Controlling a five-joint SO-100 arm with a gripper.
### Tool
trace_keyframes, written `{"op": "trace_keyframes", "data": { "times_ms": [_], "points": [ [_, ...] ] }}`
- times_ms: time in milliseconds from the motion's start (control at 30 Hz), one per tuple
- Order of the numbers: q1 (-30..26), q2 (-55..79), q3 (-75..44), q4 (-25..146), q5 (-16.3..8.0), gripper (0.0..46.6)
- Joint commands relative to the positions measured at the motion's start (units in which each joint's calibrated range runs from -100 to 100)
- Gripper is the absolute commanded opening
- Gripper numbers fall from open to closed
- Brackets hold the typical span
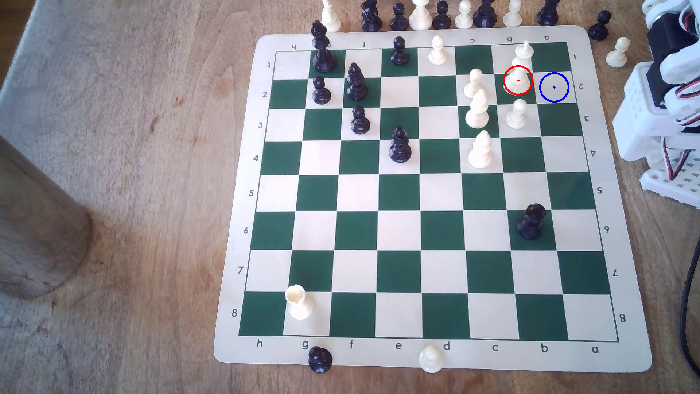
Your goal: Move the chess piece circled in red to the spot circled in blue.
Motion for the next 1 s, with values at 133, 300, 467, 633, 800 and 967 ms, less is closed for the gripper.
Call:
{"op": "trace_keyframes", "data": {
  "times_ms": [133,300,467,633,800,967],
  "points": [
    [0.5,0.1,1.2,11.9,-6.1,0.2],
    [0.3,0.1,1.2,36.7,0.1,0.2],
    [1.6,0.1,0.1,54.0,3.3,0.2],
    [4.8,0.1,-10.1,80.0,3.3,0.2],
    [10.3,0.1,-22.2,108.7,0.6,0.2],
    [14.2,5.1,-40.1,145.4,-5.3,2.0]
  ]
}}
